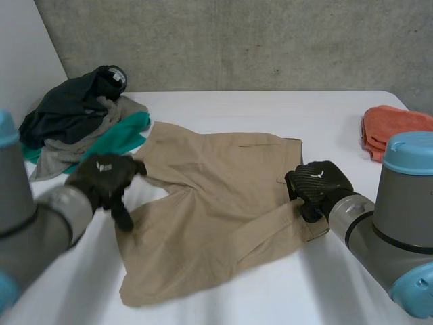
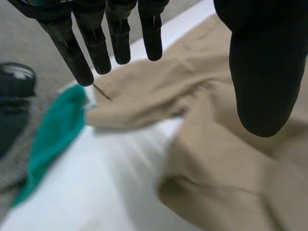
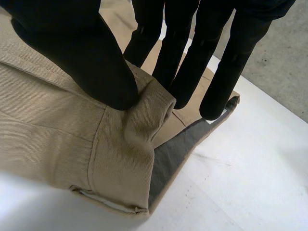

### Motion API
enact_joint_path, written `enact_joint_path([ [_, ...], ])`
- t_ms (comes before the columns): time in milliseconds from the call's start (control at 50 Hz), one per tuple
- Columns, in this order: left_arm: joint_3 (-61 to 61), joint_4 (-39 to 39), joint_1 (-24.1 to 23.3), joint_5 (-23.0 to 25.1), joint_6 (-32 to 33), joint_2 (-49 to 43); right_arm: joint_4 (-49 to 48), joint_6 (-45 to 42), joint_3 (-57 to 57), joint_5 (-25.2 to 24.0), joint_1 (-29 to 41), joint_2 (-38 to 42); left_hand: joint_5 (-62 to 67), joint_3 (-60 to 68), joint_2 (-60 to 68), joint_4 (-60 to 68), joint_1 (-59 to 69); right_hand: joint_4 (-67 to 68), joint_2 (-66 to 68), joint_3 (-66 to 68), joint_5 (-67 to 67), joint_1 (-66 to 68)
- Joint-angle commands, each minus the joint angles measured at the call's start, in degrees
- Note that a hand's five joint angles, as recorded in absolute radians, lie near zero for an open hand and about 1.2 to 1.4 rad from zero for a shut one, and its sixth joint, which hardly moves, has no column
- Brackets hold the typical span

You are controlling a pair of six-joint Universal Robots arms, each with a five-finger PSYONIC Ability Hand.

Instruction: Fold the laundry.

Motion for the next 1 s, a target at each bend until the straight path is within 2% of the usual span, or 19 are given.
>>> enact_joint_path([
  [20, -13.3, -0.8, -3.8, 0.7, -0.6, 9.1, -1.7, 0.6, -0.6, 0.3, 0.1, 1.0, 4.2, 3.1, 3.3, 3.7, 2.7, 11.1, 12.4, 11.6, 13.2, 17.4],
  [140, -19.4, 0.1, -7.5, 2.0, -1.0, 9.5, -2.3, 0.6, -0.6, 0.4, 0.1, 1.2, 5.4, 4.3, 4.5, 4.8, 3.9, 11.1, 12.4, 11.6, 13.2, 17.4],
  [260, -20.2, 4.5, -8.0, 1.7, -0.9, 4.5, -2.5, 1.1, -0.4, 0.4, 0.0, 1.2, 6.9, 5.8, 6.0, 6.3, 5.4, 11.1, 12.4, 11.6, 13.2, 17.4],
  [340, -20.1, 8.7, -8.0, 1.4, -0.6, 1.4, -2.4, 1.9, 0.5, 0.5, -0.1, 1.1, 17.8, 16.7, 16.9, 17.3, 16.3, 11.1, 12.4, 11.6, 13.2, 17.4],
  [440, -20.2, 17.2, -7.9, -1.4, 0.0, -0.1, -2.0, 2.0, 2.0, 0.9, -0.1, -0.3, 61.1, 60.0, 60.2, 60.6, 59.6, 11.1, 12.4, 11.6, 13.2, 17.4],
  [540, -20.9, 19.6, -8.0, -2.1, 1.1, 0.2, -1.6, 0.5, 5.0, 0.6, -0.1, -5.3, 61.2, 60.1, 60.3, 60.7, 59.7, 11.1, 12.4, 11.6, 13.2, 17.4],
  [660, -22.4, 15.4, -8.7, -2.2, 2.8, 2.6, 2.9, -6.2, 8.9, 0.6, -0.5, -12.7, 61.2, 60.1, 60.3, 60.7, 59.7, 11.1, 12.4, 11.6, 13.2, 17.4],
  [780, -21.5, 1.0, -14.8, -1.2, 2.7, 11.6, 17.6, -22.2, 13.3, 1.2, -0.7, -19.8, 61.2, 60.1, 60.3, 60.7, 59.7, 11.1, 12.4, 11.6, 13.2, 17.4],
  [820, -20.9, -5.3, -17.0, -0.4, 2.7, 15.2, 20.9, -25.1, 13.8, 1.6, -1.0, -21.4, 61.2, 60.1, 60.3, 60.7, 59.7, 11.1, 12.4, 11.6, 13.2, 17.4],
  [900, -19.8, -11.9, -19.1, 1.0, 3.0, 17.9, 25.3, -26.8, 13.7, 1.3, -1.2, -23.6, 61.2, 60.1, 60.3, 60.7, 59.7, 11.1, 12.4, 11.6, 13.2, 17.4],
  [1000, -16.8, -7.6, -18.8, 1.2, 4.2, 14.7, 21.3, -26.5, 12.0, 1.2, -1.0, -22.6, 61.2, 60.1, 60.3, 60.7, 59.7, 11.1, 12.4, 11.6, 13.2, 17.4],
])
